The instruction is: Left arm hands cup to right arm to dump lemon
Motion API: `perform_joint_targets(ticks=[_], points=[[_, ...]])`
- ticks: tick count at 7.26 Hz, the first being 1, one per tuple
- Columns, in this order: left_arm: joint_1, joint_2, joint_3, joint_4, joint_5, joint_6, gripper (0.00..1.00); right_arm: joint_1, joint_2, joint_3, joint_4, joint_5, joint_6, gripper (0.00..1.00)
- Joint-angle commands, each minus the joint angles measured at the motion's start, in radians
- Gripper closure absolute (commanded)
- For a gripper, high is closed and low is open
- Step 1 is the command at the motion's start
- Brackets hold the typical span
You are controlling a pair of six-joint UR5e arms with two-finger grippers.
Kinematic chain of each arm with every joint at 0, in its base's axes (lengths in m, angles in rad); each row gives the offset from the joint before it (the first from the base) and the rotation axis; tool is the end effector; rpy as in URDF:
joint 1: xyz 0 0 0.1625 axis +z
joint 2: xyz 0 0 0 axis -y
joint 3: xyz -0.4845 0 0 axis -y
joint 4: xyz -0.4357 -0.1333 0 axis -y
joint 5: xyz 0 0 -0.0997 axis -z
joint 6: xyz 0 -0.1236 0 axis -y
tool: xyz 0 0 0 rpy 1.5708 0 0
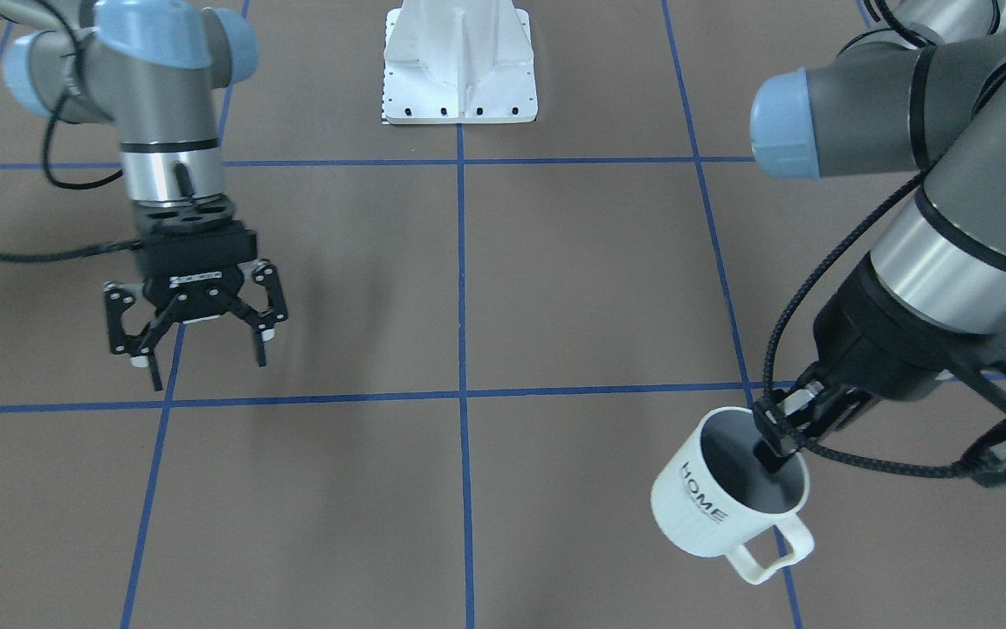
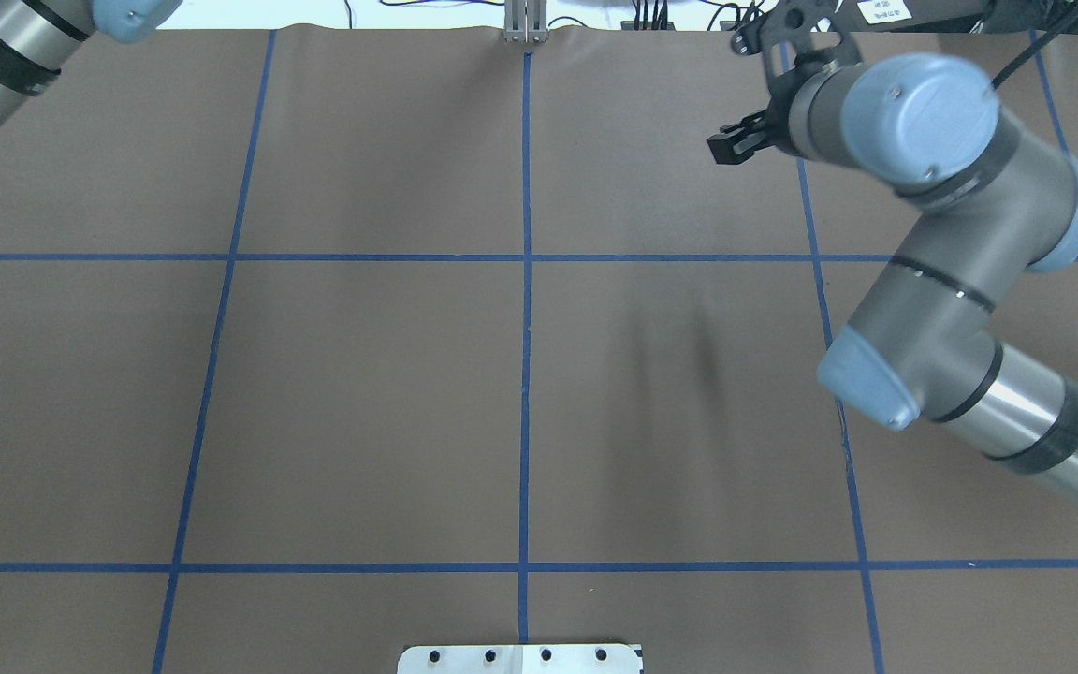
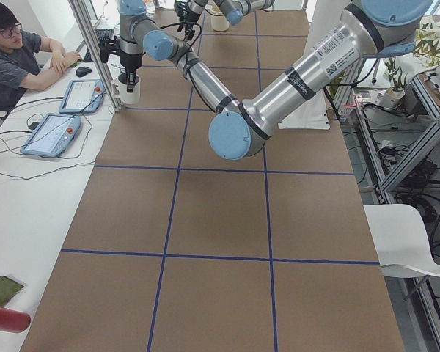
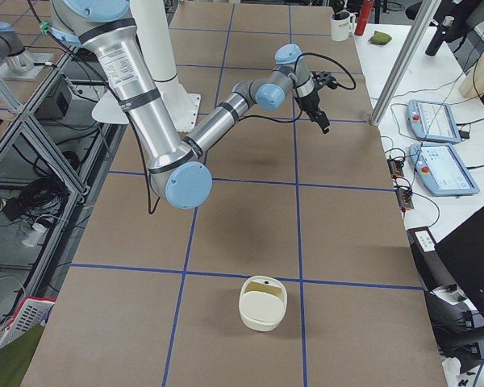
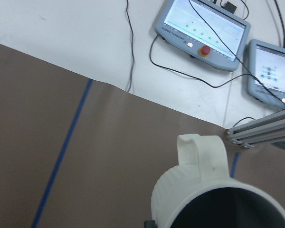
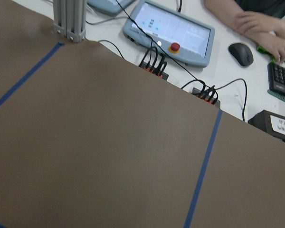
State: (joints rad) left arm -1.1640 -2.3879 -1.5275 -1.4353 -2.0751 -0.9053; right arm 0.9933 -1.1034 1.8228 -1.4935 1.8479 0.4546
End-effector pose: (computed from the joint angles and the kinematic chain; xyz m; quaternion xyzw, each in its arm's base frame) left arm 0.2527 -0.7725 0.2171 0.0963 0.3731 -0.1510 0.9104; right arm -0.2992 -0.6414 0.3198 0.2713 -0.3003 -0.1095 0.9079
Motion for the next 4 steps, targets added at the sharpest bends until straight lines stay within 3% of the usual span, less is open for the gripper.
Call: perform_joint_targets(ticks=[1,3,4], points=[[0.001,0.248,-0.156,0.053,-0.002,0.238,1.0,0.167,-0.003,0.01,-0.227,0.219,-0.089,0.0],[-0.016,0.433,-0.217,0.055,-0.135,0.411,1.0,0.266,0.0,0.003,-0.372,0.301,-0.271,0.0],[-0.019,0.517,-0.238,0.053,-0.14,0.44,1.0,0.292,-0.001,0.003,-0.442,0.327,-0.334,0.0]])
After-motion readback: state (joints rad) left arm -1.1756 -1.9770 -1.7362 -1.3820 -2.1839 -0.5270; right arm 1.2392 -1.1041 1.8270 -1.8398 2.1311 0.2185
